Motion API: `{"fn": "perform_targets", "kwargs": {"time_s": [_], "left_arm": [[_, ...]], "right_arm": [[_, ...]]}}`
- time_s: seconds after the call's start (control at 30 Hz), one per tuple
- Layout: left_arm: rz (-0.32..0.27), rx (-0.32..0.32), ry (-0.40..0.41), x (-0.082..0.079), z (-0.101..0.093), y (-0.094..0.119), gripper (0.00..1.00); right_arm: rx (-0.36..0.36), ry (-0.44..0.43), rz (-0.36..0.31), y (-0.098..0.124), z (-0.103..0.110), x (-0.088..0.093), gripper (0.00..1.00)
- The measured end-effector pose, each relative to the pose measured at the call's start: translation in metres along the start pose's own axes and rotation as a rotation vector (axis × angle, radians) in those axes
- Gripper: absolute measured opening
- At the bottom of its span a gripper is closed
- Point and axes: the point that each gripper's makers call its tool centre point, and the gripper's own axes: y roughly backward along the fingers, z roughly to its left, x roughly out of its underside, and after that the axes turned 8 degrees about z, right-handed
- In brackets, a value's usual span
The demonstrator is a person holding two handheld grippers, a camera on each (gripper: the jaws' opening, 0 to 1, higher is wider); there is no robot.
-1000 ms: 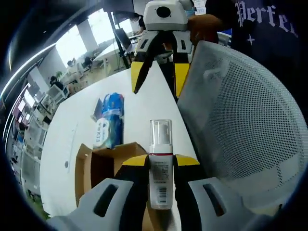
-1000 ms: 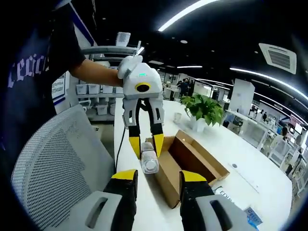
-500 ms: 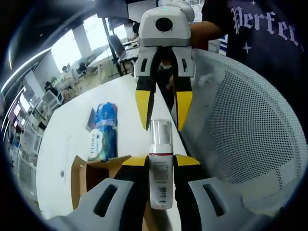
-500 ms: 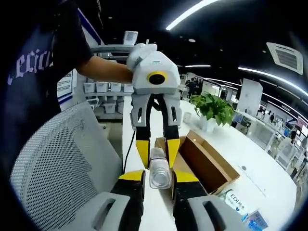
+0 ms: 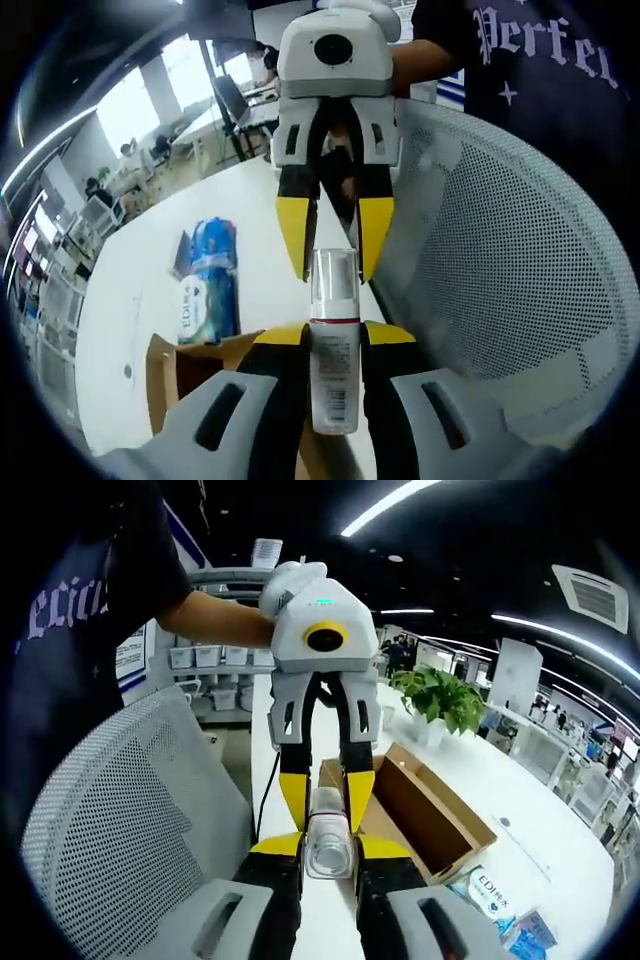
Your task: Operate the shoe box by opening the lid, removing the specified soft item, and placing it in the target area until the item is outside and the box remains undamaged.
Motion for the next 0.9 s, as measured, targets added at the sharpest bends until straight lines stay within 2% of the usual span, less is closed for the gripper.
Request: {"fn": "perform_targets", "kwargs": {"time_s": [0.5,0.9], "left_arm": [[-0.02,-0.001,0.008,-0.0034,0.0042,-0.003,0.19],[-0.019,0.006,-0.002,0.001,0.0037,-0.005,0.19]], "right_arm": [[0.028,-0.015,0.011,0.0,-0.0043,0.0007,0.14],[0.015,-0.053,0.053,-0.005,-0.0042,0.0032,0.12]]}}
